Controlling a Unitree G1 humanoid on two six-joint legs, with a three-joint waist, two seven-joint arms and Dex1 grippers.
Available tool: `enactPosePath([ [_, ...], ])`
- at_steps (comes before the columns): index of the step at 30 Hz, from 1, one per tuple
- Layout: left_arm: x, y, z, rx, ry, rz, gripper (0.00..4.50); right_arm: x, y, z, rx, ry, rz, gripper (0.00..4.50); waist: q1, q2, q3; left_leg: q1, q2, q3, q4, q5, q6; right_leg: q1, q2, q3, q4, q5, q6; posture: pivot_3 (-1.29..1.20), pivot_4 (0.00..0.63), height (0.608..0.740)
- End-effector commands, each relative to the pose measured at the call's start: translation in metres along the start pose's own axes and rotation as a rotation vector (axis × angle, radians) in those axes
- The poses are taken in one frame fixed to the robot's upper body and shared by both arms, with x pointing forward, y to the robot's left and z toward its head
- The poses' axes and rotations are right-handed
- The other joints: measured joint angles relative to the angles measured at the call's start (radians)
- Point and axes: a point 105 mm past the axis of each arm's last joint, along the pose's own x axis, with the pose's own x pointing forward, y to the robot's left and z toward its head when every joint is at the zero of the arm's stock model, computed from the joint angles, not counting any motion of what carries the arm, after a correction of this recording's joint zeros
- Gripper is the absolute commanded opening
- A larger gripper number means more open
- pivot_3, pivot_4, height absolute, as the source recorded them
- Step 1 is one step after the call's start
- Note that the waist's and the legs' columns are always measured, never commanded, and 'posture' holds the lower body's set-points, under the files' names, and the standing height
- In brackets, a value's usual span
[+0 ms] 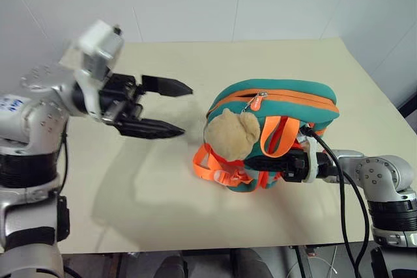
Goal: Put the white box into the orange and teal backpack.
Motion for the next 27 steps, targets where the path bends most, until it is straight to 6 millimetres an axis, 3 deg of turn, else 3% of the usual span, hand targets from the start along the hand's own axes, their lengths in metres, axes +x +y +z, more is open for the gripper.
enactPosePath([
  [1, 0.012, 0.010, 0.000, 0.134, 0.071, 0.079, 4.49, 0.004, 0.004, 0.002, -0.012, 0.002, 0.028, 0.55, -0.001, 0.000, 0.000, 0.000, 0.000, 0.000, 0.000, 0.000, 0.000, 0.000, 0.000, 0.000, 0.000, 0.000, 0.000, 0.00, 0.150, 0.740],
  [5, 0.033, 0.019, -0.006, 0.152, 0.058, 0.111, 4.49, 0.005, 0.003, 0.000, -0.010, 0.001, 0.031, 0.55, 0.000, 0.000, 0.000, 0.001, 0.000, 0.001, 0.000, 0.000, 0.000, 0.000, 0.000, 0.000, 0.000, 0.000, 0.000, 0.00, 0.150, 0.740],
  [8, 0.050, 0.016, -0.014, 0.148, 0.068, 0.080, 4.49, 0.006, 0.004, 0.000, -0.010, -0.003, 0.035, 0.55, -0.001, 0.000, 0.000, 0.000, 0.000, 0.001, 0.000, 0.000, 0.000, 0.000, 0.000, 0.000, 0.000, 0.000, 0.000, 0.00, 0.150, 0.740],
  [11, 0.060, 0.009, -0.010, 0.122, 0.017, 0.026, 4.49, 0.007, 0.004, -0.001, -0.012, -0.007, 0.035, 0.55, -0.001, 0.000, 0.000, 0.000, 0.000, 0.001, 0.000, 0.000, 0.000, 0.000, 0.000, 0.000, 0.000, 0.000, 0.000, 0.00, 0.150, 0.740],
  [16, 0.060, -0.004, 0.004, 0.096, -0.038, -0.057, 4.49, 0.005, 0.004, -0.001, -0.014, -0.013, 0.027, 0.55, -0.001, 0.000, 0.000, 0.000, 0.000, 0.001, 0.000, 0.000, 0.000, 0.000, 0.000, 0.000, 0.000, 0.000, 0.000, 0.00, 0.150, 0.740],
  [27, 0.055, -0.015, 0.001, 0.084, 0.056, -0.094, 4.49, 0.009, 0.004, -0.002, -0.012, -0.026, 0.028, 0.55, -0.002, 0.000, 0.000, 0.001, 0.000, 0.000, 0.000, 0.000, 0.000, 0.001, 0.000, 0.000, 0.000, 0.000, 0.000, 0.00, 0.150, 0.740],
])
